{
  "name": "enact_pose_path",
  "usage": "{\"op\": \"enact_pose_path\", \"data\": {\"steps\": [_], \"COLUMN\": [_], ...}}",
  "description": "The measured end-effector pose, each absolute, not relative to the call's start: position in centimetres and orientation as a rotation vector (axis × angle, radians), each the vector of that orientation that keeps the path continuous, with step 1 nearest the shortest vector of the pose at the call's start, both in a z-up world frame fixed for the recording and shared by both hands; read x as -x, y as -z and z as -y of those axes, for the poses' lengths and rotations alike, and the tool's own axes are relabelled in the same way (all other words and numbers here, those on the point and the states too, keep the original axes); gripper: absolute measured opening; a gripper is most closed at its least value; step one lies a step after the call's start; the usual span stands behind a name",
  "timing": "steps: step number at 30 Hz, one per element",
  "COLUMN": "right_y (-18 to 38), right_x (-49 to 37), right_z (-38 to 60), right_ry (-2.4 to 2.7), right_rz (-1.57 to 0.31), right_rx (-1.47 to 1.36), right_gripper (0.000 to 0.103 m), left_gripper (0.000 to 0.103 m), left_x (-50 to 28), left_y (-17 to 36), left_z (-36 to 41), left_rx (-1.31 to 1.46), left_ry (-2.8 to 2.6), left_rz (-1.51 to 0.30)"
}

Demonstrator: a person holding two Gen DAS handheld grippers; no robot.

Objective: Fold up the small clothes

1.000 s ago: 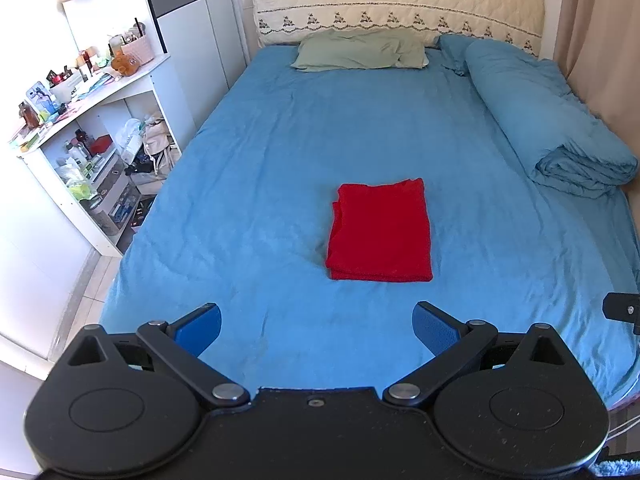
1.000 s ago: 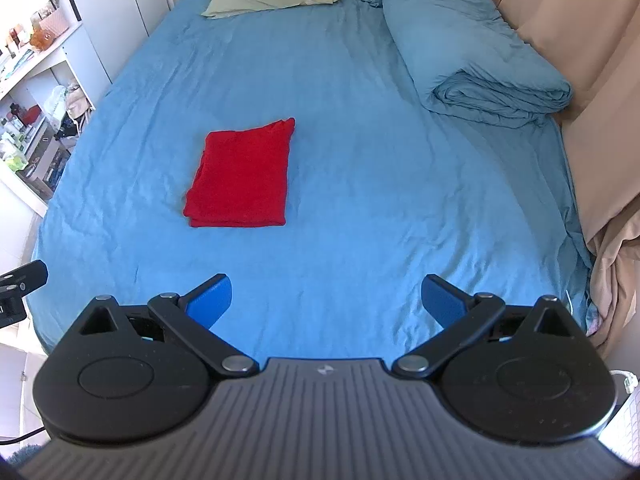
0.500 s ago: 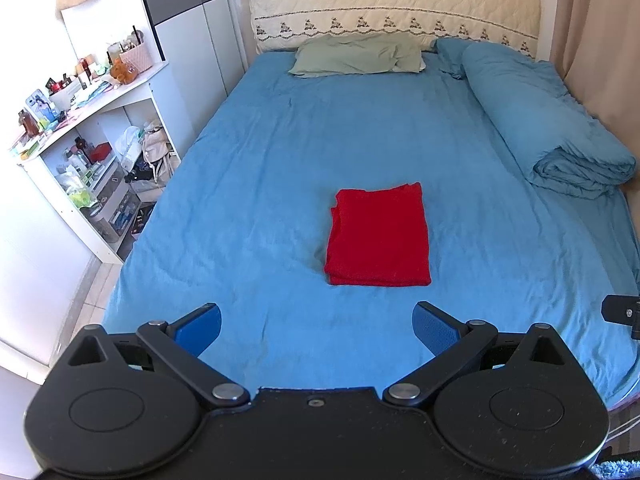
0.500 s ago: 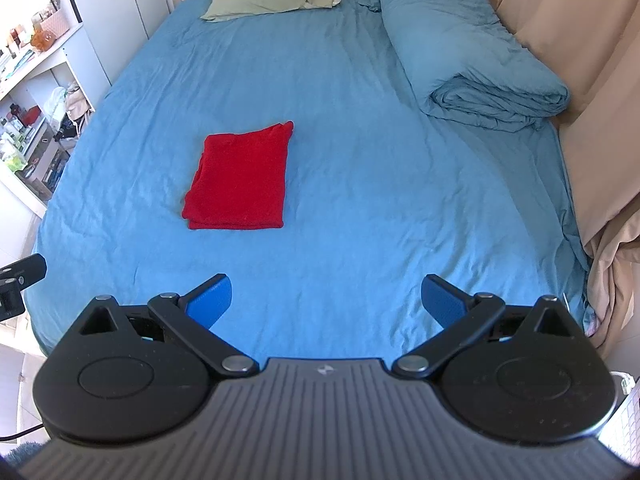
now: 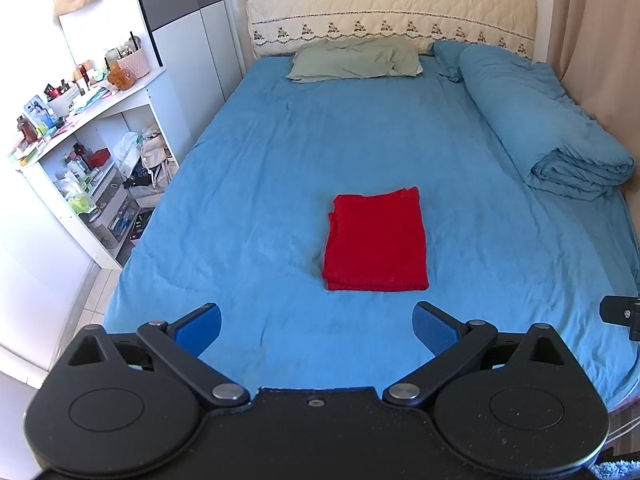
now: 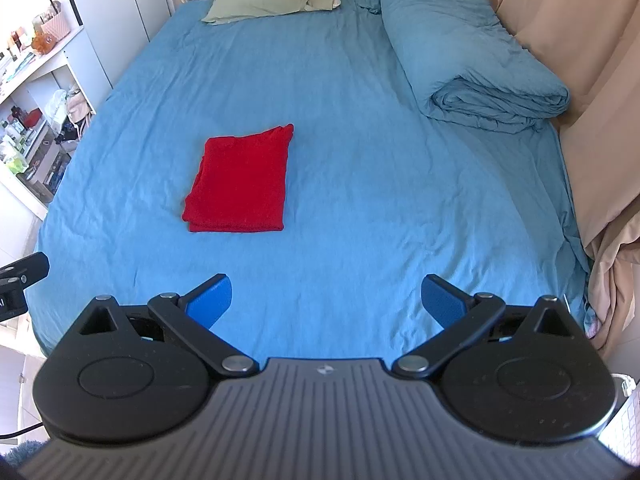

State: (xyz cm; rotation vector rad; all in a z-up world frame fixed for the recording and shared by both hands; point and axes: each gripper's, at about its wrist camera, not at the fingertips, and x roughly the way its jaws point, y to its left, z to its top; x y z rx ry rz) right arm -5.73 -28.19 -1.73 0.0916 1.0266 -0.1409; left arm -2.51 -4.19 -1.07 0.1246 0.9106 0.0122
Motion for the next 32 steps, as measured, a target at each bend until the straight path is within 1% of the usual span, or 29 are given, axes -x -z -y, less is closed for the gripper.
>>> {"op": "enact_pose_path", "data": {"steps": [32], "right_y": [1.4], "right_x": [4.8], "right_z": [28.3], "right_ry": [0.139], "right_rz": [-1.014], "right_rx": [-0.089], "right_gripper": [0.103], "left_gripper": [0.103], "left_x": [1.5], "left_y": [0.5], "left_z": [4.1], "left_rx": [-0.121], "left_ry": [-0.006], "left_rz": [-0.869]}}
